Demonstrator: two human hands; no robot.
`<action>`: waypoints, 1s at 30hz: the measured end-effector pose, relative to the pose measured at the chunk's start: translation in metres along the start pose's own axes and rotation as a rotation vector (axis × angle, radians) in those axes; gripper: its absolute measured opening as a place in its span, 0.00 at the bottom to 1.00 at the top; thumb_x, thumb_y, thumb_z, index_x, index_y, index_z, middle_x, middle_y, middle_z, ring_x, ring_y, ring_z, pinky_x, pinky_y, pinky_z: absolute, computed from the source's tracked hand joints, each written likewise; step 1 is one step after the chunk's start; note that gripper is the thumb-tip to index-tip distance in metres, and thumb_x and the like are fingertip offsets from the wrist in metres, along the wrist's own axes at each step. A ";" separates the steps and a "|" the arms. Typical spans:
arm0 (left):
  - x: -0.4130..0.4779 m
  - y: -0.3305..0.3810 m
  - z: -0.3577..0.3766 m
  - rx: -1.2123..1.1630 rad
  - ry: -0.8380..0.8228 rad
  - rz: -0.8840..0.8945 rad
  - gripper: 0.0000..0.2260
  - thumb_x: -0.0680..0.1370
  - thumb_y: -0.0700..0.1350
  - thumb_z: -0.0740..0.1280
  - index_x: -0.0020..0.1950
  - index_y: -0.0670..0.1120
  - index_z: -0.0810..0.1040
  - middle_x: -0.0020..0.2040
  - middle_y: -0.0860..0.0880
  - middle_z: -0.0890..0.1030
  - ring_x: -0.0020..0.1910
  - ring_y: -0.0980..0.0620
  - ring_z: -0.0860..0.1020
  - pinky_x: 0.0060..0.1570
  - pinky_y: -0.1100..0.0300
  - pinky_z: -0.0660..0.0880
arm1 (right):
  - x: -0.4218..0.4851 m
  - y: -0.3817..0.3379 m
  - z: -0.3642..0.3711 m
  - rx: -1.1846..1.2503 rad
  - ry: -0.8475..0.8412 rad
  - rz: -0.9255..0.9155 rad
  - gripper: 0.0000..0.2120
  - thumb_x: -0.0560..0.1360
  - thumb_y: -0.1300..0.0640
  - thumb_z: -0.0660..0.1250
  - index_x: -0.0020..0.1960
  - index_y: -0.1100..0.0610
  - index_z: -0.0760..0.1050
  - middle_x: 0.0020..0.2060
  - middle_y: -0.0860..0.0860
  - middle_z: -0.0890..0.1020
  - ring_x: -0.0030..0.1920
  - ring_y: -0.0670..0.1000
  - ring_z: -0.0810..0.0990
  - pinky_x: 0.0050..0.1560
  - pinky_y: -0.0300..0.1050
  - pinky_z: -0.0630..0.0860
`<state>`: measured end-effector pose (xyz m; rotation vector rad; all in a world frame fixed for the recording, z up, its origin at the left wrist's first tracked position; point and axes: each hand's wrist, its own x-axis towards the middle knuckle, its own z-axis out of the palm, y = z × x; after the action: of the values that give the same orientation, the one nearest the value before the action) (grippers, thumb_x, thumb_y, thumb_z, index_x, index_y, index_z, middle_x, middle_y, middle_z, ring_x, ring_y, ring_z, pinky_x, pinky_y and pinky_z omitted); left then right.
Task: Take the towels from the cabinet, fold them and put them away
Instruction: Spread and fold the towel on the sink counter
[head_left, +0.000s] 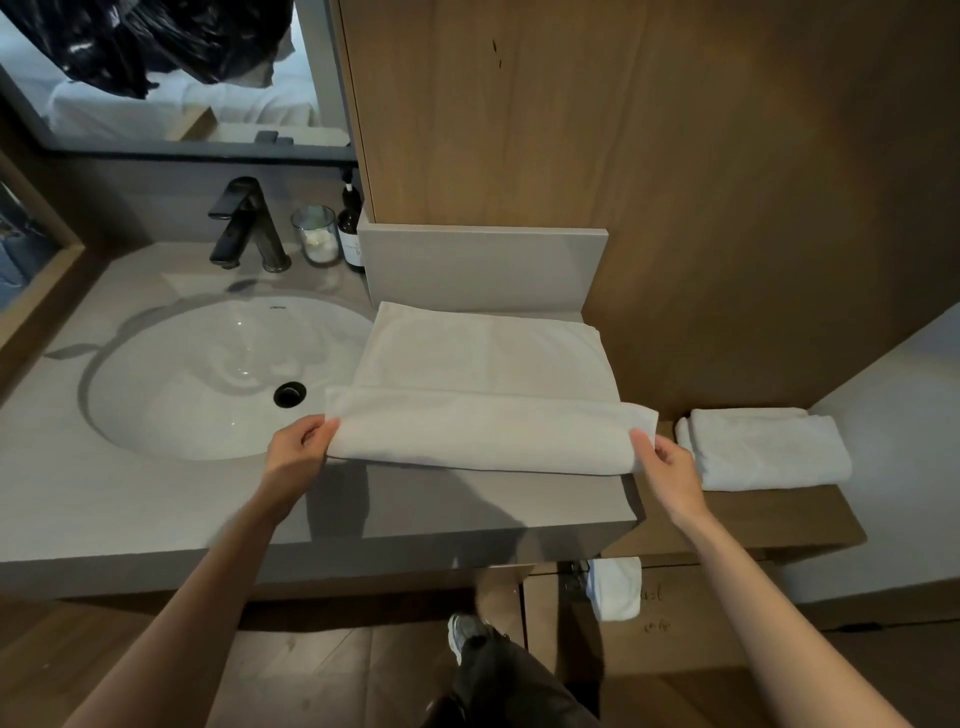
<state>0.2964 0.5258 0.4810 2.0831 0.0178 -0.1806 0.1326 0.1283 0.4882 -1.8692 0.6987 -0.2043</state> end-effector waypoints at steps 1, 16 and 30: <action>0.005 0.003 0.003 0.018 0.021 -0.010 0.13 0.81 0.44 0.62 0.36 0.46 0.71 0.31 0.49 0.69 0.34 0.50 0.67 0.35 0.56 0.64 | 0.006 -0.001 0.002 -0.010 0.025 0.013 0.19 0.80 0.48 0.61 0.37 0.60 0.71 0.30 0.52 0.71 0.34 0.48 0.69 0.35 0.41 0.61; 0.043 0.017 0.030 0.262 0.094 0.015 0.13 0.83 0.52 0.55 0.58 0.44 0.71 0.55 0.40 0.80 0.51 0.37 0.78 0.48 0.45 0.75 | 0.056 -0.005 0.022 -0.130 0.208 -0.095 0.16 0.81 0.47 0.58 0.42 0.57 0.71 0.35 0.53 0.77 0.37 0.48 0.77 0.34 0.42 0.69; 0.045 0.014 0.035 0.590 0.018 -0.008 0.14 0.84 0.51 0.50 0.64 0.46 0.67 0.48 0.39 0.80 0.44 0.38 0.76 0.41 0.51 0.68 | 0.064 0.018 0.019 -0.538 0.127 -0.061 0.12 0.81 0.45 0.56 0.48 0.51 0.71 0.35 0.49 0.79 0.35 0.47 0.78 0.33 0.43 0.76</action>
<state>0.3379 0.4859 0.4706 2.6735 -0.0191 -0.1869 0.1862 0.1032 0.4530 -2.4088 0.8413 -0.1870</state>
